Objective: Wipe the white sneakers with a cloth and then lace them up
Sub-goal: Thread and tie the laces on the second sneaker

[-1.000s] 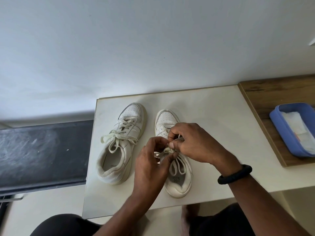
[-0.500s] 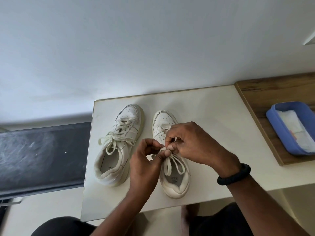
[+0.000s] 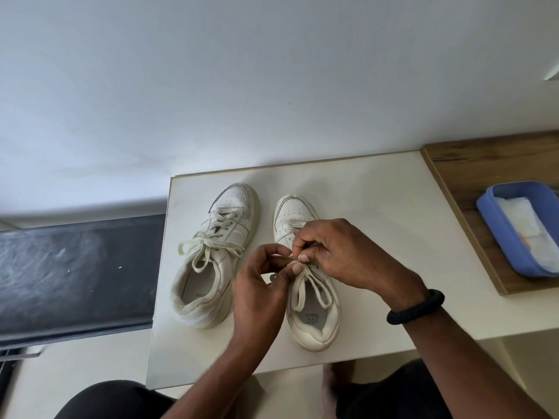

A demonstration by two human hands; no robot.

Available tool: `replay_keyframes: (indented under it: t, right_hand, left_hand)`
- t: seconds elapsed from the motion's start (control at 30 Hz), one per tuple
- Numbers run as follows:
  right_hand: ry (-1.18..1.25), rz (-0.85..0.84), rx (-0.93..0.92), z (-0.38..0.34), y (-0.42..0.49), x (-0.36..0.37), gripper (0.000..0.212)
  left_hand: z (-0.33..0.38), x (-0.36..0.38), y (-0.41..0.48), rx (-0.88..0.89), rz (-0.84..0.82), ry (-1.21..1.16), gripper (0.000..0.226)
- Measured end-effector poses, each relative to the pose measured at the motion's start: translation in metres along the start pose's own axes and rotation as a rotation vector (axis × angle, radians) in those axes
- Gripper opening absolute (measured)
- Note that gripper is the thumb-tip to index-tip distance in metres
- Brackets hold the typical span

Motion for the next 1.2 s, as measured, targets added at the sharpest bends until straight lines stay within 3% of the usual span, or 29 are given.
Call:
replay_keyframes:
  t: [0.07, 0.23, 0.47, 0.6, 0.73, 0.87, 1.2]
  right_hand:
    - [-0.012, 0.046, 0.008, 0.002, -0.003, -0.003, 0.015]
    - [-0.046, 0.427, 0.094, -0.003, -0.039, -0.035, 0.016]
    - [-0.146, 0.35, 0.341, 0.003, -0.079, 0.018, 0.009]
    - [-0.156, 0.365, 0.42, 0.002, -0.08, 0.022, 0.01]
    - [-0.163, 0.438, 0.415, -0.001, -0.08, 0.016, 0.007]
    - [-0.186, 0.444, 0.378, -0.002, -0.075, 0.017, 0.021]
    - [-0.274, 0.476, 0.304, -0.01, -0.072, 0.016, 0.016]
  left_hand:
    - [0.002, 0.001, -0.001, 0.013, 0.004, -0.003, 0.017]
    - [0.007, 0.005, -0.004, 0.082, -0.013, 0.093, 0.013]
    - [0.028, 0.011, -0.008, 0.456, -0.069, 0.515, 0.01]
    - [0.031, 0.013, -0.009, 0.55, -0.09, 0.629, 0.007]
    - [0.031, 0.013, -0.011, 0.558, -0.117, 0.648, 0.007]
    - [0.026, 0.008, -0.007, 0.474, -0.121, 0.506, 0.005]
    - [0.01, 0.003, 0.005, 0.325, -0.123, 0.407, 0.009]
Point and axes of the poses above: each hand's wrist, its own y-axis towards the middle knuckle, its own x-axis out of the palm, z = x × y, the point moved 8 cm from there along y, towards the middle knuckle, and after that the axes turned 10 degrees about -y, right-handed, at the moved point
